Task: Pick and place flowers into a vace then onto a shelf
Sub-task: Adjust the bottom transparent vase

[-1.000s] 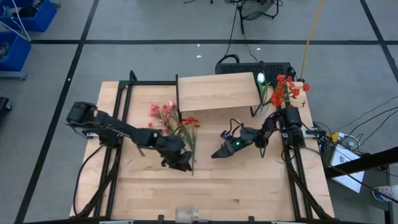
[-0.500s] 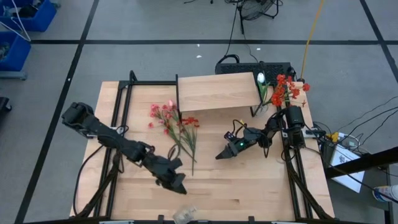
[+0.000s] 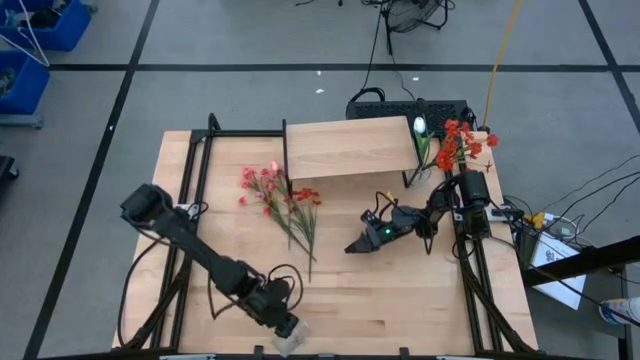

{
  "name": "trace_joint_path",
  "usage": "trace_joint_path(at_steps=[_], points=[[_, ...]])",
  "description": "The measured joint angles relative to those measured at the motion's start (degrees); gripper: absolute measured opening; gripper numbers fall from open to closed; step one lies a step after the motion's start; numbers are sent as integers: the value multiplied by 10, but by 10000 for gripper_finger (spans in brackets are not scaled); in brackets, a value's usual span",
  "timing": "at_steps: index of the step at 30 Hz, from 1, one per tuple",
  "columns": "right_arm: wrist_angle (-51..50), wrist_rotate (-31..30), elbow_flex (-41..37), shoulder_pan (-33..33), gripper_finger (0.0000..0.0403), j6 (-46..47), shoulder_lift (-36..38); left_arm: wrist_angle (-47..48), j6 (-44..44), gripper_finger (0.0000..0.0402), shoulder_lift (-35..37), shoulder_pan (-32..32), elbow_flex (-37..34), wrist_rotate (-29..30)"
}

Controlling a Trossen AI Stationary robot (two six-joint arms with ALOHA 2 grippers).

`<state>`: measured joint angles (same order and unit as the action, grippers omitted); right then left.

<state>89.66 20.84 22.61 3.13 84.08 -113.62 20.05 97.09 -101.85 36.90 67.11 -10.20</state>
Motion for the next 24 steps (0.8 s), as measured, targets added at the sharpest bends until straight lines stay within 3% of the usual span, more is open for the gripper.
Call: trace_joint_path(at_steps=[4,8,12,15,24], points=[[-5,1,0,13,130,-13,0,-51,26,384,-29,22,2,25],[-21,6,1,26,130,-30,2,-65,71,377,-43,32,2,62],[-24,29,1,33,130,-59,2,-62,78,360,-70,27,3,65],[-26,34,-1,39,130,-59,2,-121,84,350,-84,19,1,60],[-28,36,-2,45,130,-68,1,-158,141,346,-132,16,24,44]])
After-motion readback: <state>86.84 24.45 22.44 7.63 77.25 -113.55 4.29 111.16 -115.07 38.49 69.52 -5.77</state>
